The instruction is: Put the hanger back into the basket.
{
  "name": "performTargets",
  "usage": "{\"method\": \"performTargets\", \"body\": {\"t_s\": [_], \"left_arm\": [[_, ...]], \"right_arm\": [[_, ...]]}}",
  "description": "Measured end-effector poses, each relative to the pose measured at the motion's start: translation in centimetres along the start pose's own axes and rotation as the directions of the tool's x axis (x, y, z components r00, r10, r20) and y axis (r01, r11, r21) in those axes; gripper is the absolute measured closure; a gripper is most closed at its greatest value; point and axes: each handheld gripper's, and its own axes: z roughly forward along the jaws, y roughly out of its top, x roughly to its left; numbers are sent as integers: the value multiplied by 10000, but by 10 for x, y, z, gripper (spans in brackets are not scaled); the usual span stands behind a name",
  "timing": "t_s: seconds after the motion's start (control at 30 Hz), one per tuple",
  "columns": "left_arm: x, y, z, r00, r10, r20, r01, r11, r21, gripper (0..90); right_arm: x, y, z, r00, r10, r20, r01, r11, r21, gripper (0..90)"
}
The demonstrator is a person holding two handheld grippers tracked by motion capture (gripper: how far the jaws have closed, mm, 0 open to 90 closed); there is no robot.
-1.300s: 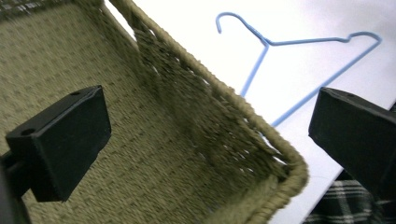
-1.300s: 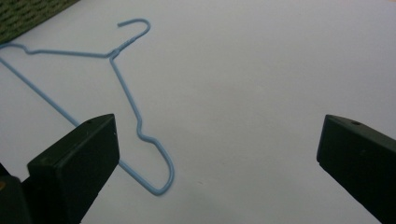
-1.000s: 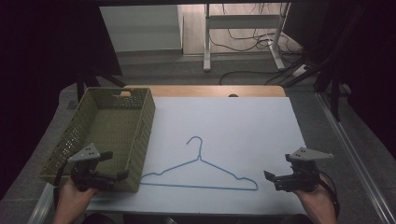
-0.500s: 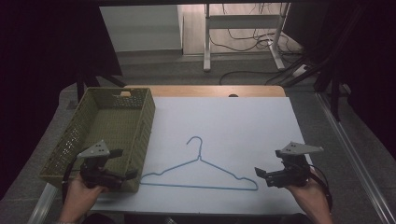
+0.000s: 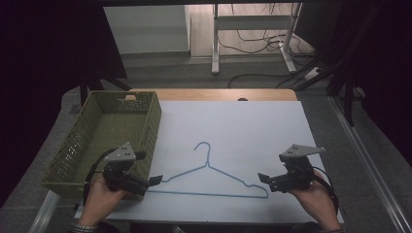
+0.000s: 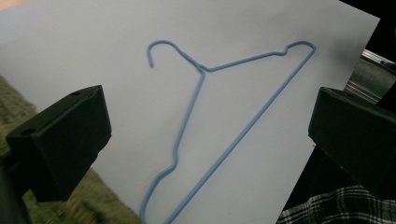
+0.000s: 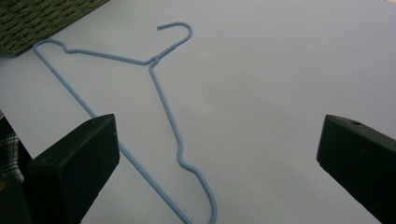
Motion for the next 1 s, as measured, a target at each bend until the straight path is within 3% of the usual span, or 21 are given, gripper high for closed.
{"method": "performTargets", "body": {"t_s": [0.4, 0.67, 1.0], "left_arm": [[-14, 15, 37, 9996, 250, 126, -255, 9986, 461, 0], [-21, 26, 65, 9986, 384, 365, -405, 9973, 611, 0], [-16, 27, 100, 9976, 416, 561, -453, 9966, 681, 0]], "right_arm": [[7, 13, 13, 9992, -238, -334, 251, 9990, 372, 0], [13, 23, 27, 9969, -705, -357, 730, 9947, 730, 11], [16, 35, 50, 9927, -923, -776, 989, 9913, 869, 50]]}}
